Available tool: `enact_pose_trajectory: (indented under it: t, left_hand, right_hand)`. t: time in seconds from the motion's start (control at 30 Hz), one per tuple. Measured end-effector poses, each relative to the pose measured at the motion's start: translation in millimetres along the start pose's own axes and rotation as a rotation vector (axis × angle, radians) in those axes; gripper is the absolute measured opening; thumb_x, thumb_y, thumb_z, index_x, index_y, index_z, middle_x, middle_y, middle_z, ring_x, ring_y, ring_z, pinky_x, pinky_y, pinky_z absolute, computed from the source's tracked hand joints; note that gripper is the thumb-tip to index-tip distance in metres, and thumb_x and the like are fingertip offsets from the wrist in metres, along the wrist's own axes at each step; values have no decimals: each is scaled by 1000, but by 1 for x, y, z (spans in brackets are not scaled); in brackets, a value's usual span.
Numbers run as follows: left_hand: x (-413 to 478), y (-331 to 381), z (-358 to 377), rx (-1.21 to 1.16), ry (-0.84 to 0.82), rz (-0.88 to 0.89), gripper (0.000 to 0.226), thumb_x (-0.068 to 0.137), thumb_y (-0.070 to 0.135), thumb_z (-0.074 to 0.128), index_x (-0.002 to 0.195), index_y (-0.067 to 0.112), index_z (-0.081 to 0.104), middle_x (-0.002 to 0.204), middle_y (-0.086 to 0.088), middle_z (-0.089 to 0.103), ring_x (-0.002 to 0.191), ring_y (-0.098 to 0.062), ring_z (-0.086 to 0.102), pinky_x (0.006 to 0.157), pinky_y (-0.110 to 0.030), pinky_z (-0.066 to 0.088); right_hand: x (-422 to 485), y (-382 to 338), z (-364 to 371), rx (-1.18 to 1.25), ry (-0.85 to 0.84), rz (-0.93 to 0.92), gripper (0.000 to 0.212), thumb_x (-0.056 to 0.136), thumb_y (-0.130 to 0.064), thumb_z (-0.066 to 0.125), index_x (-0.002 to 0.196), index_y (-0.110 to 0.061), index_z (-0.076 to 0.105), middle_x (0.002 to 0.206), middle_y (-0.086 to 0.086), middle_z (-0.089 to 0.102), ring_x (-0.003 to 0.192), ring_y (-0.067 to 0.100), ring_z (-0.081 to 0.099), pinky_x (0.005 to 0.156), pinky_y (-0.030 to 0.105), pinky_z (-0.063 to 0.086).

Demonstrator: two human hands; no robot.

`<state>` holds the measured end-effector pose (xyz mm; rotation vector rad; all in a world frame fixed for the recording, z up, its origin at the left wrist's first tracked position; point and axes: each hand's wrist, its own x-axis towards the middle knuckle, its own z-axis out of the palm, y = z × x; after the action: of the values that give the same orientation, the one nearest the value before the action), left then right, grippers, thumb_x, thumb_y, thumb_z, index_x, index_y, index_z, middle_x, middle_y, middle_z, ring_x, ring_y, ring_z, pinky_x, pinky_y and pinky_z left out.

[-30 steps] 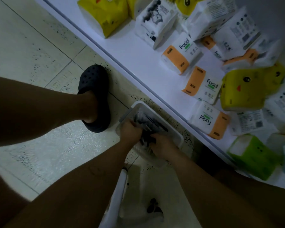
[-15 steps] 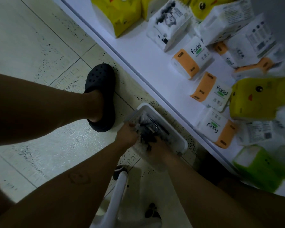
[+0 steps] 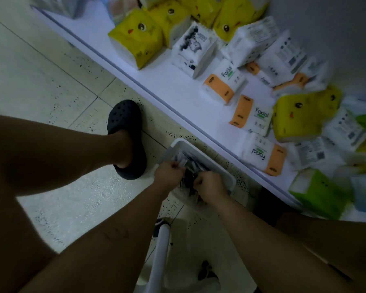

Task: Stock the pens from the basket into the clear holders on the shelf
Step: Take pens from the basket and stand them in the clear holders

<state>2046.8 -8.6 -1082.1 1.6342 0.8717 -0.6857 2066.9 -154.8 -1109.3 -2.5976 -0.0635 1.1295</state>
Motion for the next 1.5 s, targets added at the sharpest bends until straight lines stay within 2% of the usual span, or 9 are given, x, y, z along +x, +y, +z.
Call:
enact_pose_trajectory:
  t: [0.2, 0.3, 0.57, 0.73, 0.83, 1.13, 1.3, 1.4, 1.5]
  left_hand:
    - [-29, 22, 4, 6, -37, 128, 26, 96, 29, 54, 89, 7, 66, 86, -18, 70, 76, -29, 65, 74, -40, 55]
    - [-46, 40, 9, 66, -74, 206, 25, 99, 29, 49, 94, 10, 65, 93, -18, 70, 87, -31, 67, 82, -44, 56]
    - [-99, 98, 23, 66, -96, 398, 17, 95, 18, 57, 103, 5, 66, 84, -9, 69, 85, -26, 68, 78, -41, 58]
    - [-134, 129, 18, 135, -120, 573, 17, 94, 16, 60, 93, 2, 68, 76, -9, 65, 71, -21, 59, 73, -37, 54]
    - [-158, 154, 19, 166, -144, 687, 11, 92, 12, 61, 96, 5, 67, 78, -9, 67, 75, -20, 62, 81, -39, 53]
    - [-263, 225, 35, 112, -246, 1012, 13, 90, 11, 63, 103, 9, 64, 91, -14, 65, 86, -32, 68, 76, -46, 59]
    - [-328, 250, 34, 161, -266, 1200, 29, 91, 5, 61, 119, 15, 59, 86, -9, 62, 79, -28, 67, 74, -46, 59]
    - [-364, 264, 32, 191, -255, 1318, 35, 91, 5, 61, 121, 22, 58, 86, -7, 63, 80, -29, 69, 73, -44, 60]
    - [-397, 280, 32, 233, -215, 1454, 33, 90, 8, 64, 115, 28, 61, 91, -4, 64, 76, -23, 71, 71, -45, 60]
  right_hand:
    - [-26, 4, -31, 368, 131, 97, 24, 80, 2, 61, 92, -16, 51, 91, 5, 58, 86, 26, 56, 68, 32, 46]
    - [-39, 13, -42, 435, 125, 66, 29, 77, -5, 58, 97, -26, 54, 92, 3, 60, 85, 28, 61, 73, 45, 56]
    - [-109, 12, -91, 589, 463, 47, 27, 101, -30, 43, 100, -14, 64, 99, 8, 67, 91, 28, 61, 76, 38, 48]
    - [-151, 7, -124, 927, 567, -73, 15, 101, -16, 47, 105, -9, 59, 69, 9, 56, 50, 21, 51, 50, 27, 42]
    - [-174, -2, -144, 1125, 602, -148, 8, 100, -8, 49, 106, -10, 53, 77, 10, 55, 43, 15, 52, 45, 27, 43]
    - [-268, -7, -213, 1102, 915, -381, 17, 99, -31, 52, 90, -23, 63, 76, -2, 60, 52, 6, 45, 51, 23, 38]
    - [-320, -10, -245, 1137, 1050, -479, 15, 95, -25, 60, 83, -23, 68, 76, -2, 65, 70, 12, 61, 64, 31, 53]
    - [-354, -11, -266, 1079, 1167, -538, 16, 90, -21, 66, 76, -29, 66, 74, -15, 68, 73, -5, 62, 71, 17, 49]
    - [-388, -8, -289, 1034, 1242, -625, 5, 88, -16, 68, 85, -19, 67, 77, -12, 65, 73, -1, 59, 73, 19, 47]
